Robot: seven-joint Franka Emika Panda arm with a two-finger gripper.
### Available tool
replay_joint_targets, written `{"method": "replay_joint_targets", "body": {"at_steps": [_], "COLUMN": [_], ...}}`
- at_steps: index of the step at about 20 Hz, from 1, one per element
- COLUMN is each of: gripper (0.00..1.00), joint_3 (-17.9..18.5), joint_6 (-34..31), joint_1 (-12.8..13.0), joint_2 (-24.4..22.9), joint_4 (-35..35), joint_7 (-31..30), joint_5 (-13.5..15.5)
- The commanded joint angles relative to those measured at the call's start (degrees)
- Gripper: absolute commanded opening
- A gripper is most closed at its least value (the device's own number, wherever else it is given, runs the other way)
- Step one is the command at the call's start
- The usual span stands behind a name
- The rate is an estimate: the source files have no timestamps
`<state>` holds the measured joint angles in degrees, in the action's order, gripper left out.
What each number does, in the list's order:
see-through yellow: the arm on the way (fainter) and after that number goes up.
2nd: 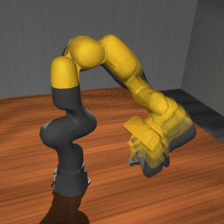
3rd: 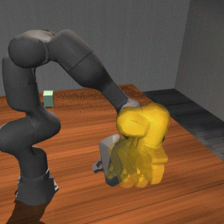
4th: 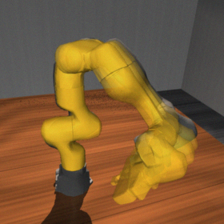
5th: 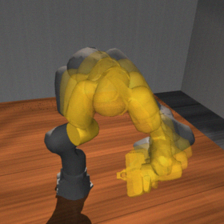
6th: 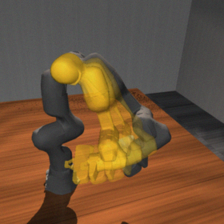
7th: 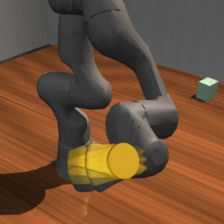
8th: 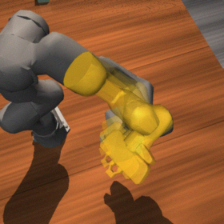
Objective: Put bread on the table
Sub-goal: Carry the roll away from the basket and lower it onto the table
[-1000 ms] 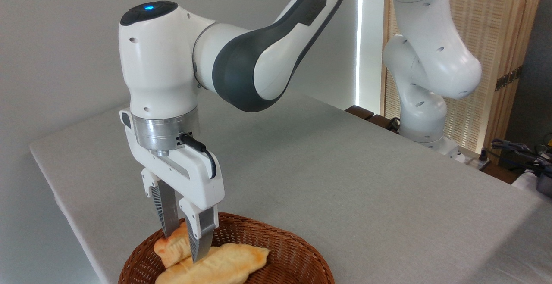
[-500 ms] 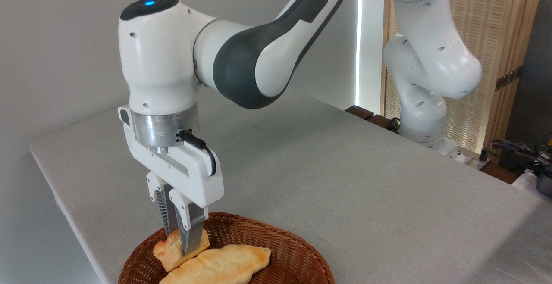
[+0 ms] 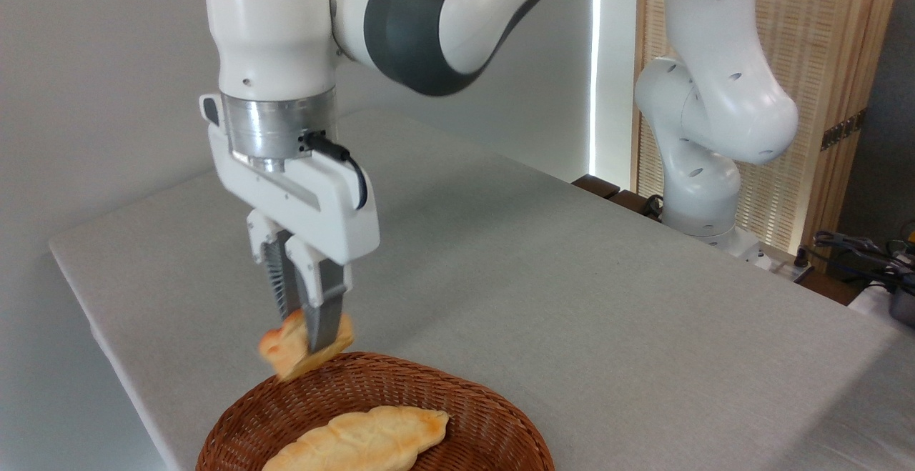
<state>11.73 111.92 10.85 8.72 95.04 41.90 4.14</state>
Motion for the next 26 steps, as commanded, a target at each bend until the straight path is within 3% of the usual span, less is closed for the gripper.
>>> {"method": "replay_joint_targets", "body": {"at_steps": [1,7,8,10,26], "gripper": [0.34,0.4,0.57,1.0,1.0], "joint_3": [-1.62,-3.39,-3.39,-3.39,-3.39], "joint_6": [-6.27,-6.72,-6.72,-6.63,-6.81], "joint_1": [0.14,0.84,0.93,1.1,2.25], "joint_2": [-3.08,-7.84,-7.75,-7.49,-6.69], "joint_4": [2.6,14.9,15.44,16.23,15.53], "joint_7": [-0.59,-0.41,-0.41,-0.41,-0.59], "joint_5": [0.35,-0.53,-0.53,-0.53,-0.62]}}
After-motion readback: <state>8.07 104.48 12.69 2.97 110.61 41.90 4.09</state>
